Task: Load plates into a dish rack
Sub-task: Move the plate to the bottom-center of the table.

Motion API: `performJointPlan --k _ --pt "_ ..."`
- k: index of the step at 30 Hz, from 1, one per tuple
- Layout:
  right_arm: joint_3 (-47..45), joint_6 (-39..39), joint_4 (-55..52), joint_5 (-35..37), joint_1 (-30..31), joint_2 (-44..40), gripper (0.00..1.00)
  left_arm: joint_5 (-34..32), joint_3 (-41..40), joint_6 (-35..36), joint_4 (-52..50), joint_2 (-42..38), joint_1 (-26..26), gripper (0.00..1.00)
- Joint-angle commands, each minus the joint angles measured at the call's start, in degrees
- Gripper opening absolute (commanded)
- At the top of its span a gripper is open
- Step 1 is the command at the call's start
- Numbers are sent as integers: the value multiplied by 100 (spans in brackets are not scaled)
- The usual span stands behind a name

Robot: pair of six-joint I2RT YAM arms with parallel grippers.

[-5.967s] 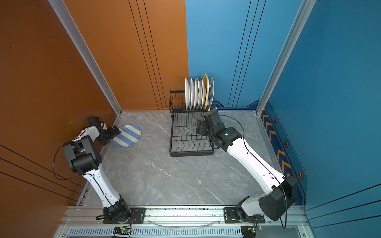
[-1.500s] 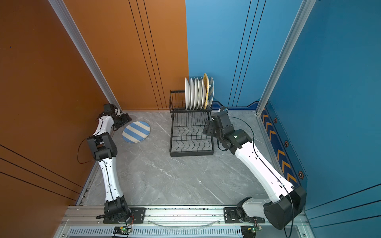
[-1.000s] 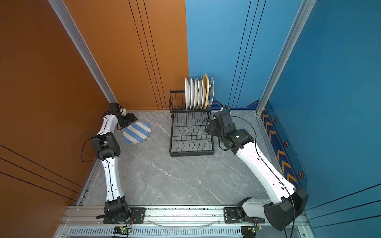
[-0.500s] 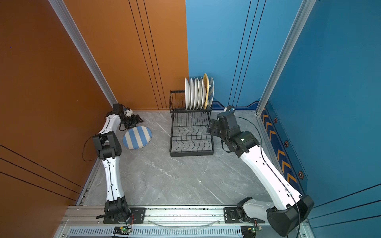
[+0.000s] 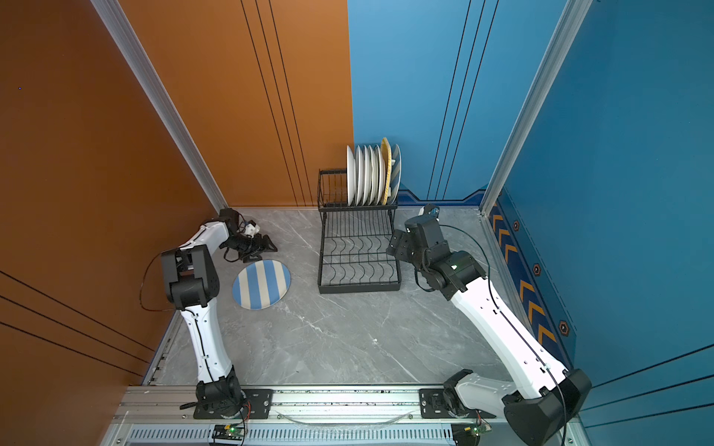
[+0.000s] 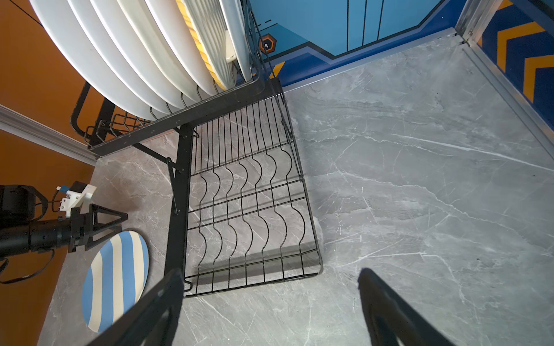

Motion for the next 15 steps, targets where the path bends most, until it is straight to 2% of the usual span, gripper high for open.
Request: performJointPlan --k 1,9,15 --pt "-80 127 28 108 75 -60 92 6 -705 91 -464 -239 -106 80" --pt "-92 137 107 47 228 45 92 18 -2146 43 -483 -1024 -513 79" --pt "-139 169 107 -12 333 84 92 196 -2847 -95 -483 -1464 -820 80"
